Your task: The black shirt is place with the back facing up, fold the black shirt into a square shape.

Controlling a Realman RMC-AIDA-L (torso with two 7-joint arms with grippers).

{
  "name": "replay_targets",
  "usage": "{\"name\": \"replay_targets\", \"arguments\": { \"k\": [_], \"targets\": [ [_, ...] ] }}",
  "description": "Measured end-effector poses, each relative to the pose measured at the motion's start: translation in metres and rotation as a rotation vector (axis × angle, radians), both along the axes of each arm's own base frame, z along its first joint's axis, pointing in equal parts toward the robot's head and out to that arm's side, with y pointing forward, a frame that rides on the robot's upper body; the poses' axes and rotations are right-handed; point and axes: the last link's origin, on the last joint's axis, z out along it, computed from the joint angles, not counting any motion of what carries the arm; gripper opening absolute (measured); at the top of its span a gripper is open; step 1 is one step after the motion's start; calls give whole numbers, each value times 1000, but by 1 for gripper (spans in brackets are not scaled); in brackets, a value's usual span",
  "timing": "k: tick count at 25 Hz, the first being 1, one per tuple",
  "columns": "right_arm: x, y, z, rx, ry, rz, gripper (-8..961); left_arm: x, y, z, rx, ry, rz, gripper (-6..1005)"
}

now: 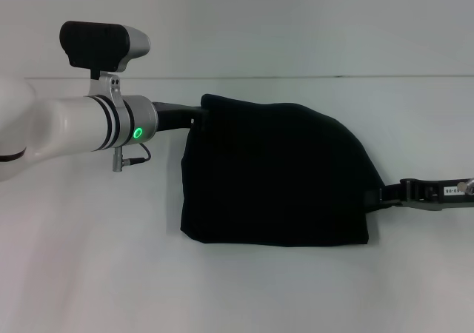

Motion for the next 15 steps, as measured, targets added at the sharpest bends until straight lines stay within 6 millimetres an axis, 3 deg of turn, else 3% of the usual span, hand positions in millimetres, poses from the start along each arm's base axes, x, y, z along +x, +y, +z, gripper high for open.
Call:
{"name": "replay_targets", "arguments": {
  "k": [6,11,15],
  "targets": [
    [2,-3,2,-18,-3,8,223,0,0,1,1,-1,2,106],
    [3,-6,6,-37,-3,13,22,0,1,1,3,0,4,116],
    [4,-6,8,-33,2,3,20,0,1,1,1,2,1,124]
  ]
}}
